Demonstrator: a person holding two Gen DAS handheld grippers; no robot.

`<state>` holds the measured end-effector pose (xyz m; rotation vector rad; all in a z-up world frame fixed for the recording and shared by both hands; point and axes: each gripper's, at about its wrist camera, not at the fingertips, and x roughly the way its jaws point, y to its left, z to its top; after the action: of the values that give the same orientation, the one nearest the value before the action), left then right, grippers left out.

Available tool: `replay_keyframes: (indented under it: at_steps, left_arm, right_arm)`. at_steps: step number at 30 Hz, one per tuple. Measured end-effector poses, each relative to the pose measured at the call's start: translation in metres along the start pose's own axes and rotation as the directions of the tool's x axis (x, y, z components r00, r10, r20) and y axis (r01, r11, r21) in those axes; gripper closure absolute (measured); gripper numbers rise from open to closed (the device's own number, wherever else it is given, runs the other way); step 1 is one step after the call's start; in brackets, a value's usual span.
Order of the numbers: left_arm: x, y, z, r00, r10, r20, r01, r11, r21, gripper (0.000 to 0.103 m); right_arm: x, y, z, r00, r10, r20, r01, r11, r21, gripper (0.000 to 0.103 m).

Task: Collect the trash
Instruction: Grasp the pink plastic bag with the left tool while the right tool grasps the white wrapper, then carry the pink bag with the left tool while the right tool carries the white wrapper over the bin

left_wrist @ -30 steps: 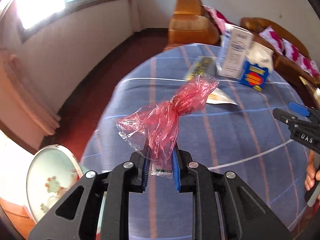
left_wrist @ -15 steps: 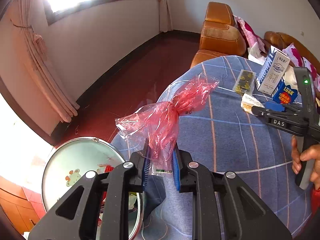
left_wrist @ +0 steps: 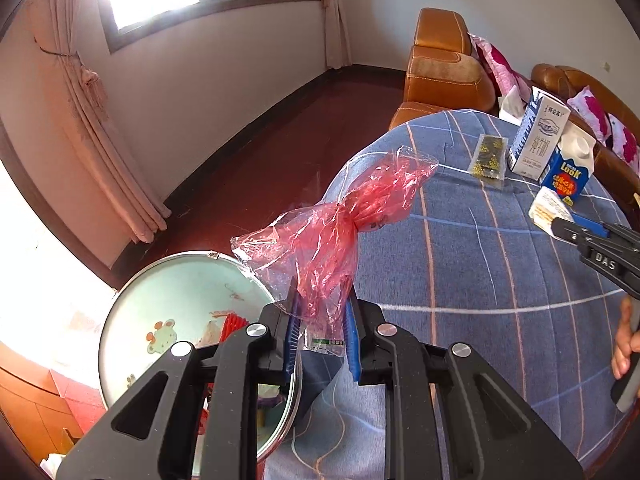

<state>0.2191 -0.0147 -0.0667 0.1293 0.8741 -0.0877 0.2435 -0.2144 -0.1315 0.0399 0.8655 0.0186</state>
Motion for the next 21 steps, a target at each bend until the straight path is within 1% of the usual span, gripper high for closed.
replay_keyframes:
  at_steps: [5, 10, 14, 21]
  left_arm:
    - [-0.014, 0.0, -0.016, 1.0, -0.008, 0.009, 0.008, 1.0, 0.007, 0.084]
    - [-0.026, -0.001, -0.032, 1.0, -0.014, 0.013, 0.014, 1.0, 0.014, 0.084]
    - [-0.033, 0.0, -0.043, 1.0, -0.017, 0.014, 0.017, 1.0, 0.011, 0.084]
    - [-0.045, 0.003, -0.056, 1.0, -0.019, 0.025, 0.019, 1.0, 0.009, 0.084]
  right_arm:
    - [-0.023, 0.005, -0.023, 0.999, -0.048, 0.008, 0.049, 0.999, -0.008, 0.07]
    - [-0.041, 0.003, -0.043, 0.997, -0.076, 0.01, 0.076, 0.997, 0.012, 0.07]
    - [-0.054, 0.004, -0.055, 0.997, -0.08, 0.011, 0.08, 0.996, 0.032, 0.07]
    - [-0.071, 0.017, -0.071, 0.997, -0.072, 0.026, 0.071, 0.997, 0.041, 0.07]
